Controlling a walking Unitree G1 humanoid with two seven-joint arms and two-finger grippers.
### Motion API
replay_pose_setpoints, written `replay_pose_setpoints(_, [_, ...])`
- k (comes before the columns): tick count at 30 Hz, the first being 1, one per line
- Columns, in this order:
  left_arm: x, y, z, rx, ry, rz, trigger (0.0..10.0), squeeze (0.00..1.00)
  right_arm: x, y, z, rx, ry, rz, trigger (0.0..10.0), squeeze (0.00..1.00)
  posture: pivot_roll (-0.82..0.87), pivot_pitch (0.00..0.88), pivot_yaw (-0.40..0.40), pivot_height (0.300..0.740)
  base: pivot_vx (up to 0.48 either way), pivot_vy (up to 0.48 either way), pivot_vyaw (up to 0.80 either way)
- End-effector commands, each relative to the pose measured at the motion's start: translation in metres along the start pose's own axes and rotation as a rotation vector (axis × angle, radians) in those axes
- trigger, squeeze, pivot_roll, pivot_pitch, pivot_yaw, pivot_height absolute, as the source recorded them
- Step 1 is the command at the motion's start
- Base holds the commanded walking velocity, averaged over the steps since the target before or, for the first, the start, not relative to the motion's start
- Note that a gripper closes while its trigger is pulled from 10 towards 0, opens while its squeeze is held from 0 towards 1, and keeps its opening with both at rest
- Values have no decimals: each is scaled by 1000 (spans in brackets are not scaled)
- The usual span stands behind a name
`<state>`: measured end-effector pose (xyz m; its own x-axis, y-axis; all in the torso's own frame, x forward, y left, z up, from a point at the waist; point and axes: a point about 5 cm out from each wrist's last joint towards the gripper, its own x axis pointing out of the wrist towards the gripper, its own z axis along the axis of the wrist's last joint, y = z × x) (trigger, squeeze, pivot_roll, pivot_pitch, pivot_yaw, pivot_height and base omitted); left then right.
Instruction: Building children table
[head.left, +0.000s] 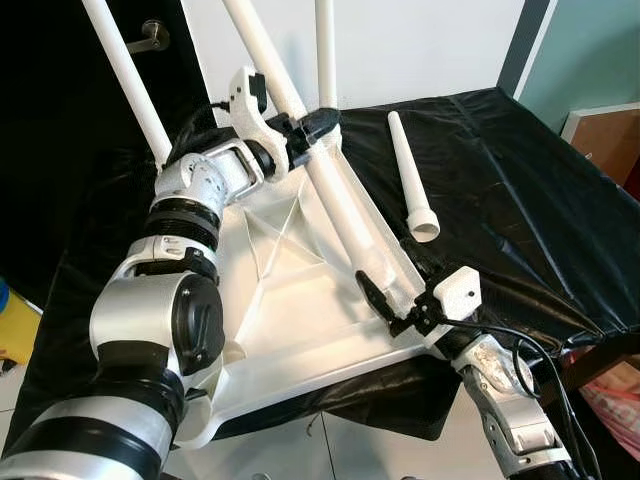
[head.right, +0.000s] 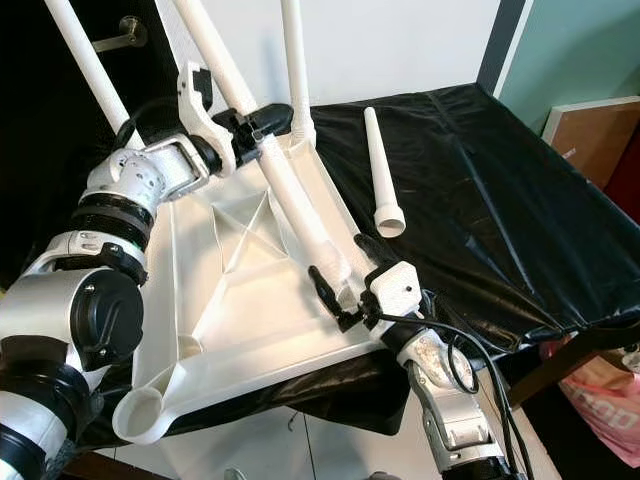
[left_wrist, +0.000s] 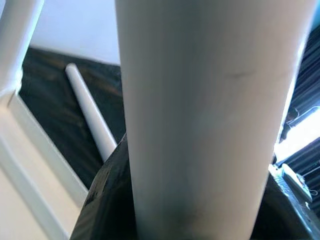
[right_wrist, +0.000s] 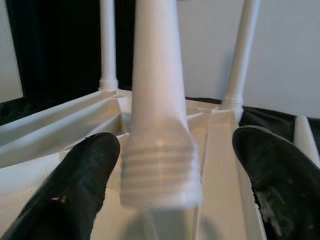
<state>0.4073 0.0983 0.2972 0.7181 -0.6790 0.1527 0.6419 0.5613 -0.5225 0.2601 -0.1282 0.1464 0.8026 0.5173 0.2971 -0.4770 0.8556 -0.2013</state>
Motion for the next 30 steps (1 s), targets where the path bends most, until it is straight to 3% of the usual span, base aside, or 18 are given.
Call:
replay_pose_setpoints(1, [3,-13,18,44,-80,-44,10000,0,3,-5,3,32,-5,-36,10000,1000,-254,38,56,740,0,0,0])
replay_pose_setpoints(5, [4,-27,30,101,-157,-66,10000,0,7,-11,4,63,22,-79,10000,1000,-254,39,54,740,0,0,0])
replay_pose_setpoints(10, [8,-44,30,175,-181,-108,10000,0,14,-15,4,62,70,-120,10000,1000,-256,41,52,740,0,0,0])
replay_pose_setpoints(14, [13,-61,21,273,-199,-127,10000,0,22,-17,10,90,68,-162,10000,1000,-255,43,52,740,0,0,0])
replay_pose_setpoints(20, [21,-81,2,349,-197,-158,10000,0,30,-22,15,64,83,-253,10000,1000,-255,43,52,740,0,0,0])
replay_pose_setpoints(21, [24,-85,-4,376,-191,-157,10000,0,31,-23,16,53,92,-265,10000,192,-256,43,52,740,0,0,0])
replay_pose_setpoints(22, [26,-87,-10,400,-179,-152,10000,0,32,-24,17,51,100,-270,10000,0,-257,43,52,740,0,0,0])
replay_pose_setpoints(30, [33,-105,-33,462,-153,-174,10000,0,36,-32,16,18,156,-279,10000,0,-258,40,50,740,0,0,0])
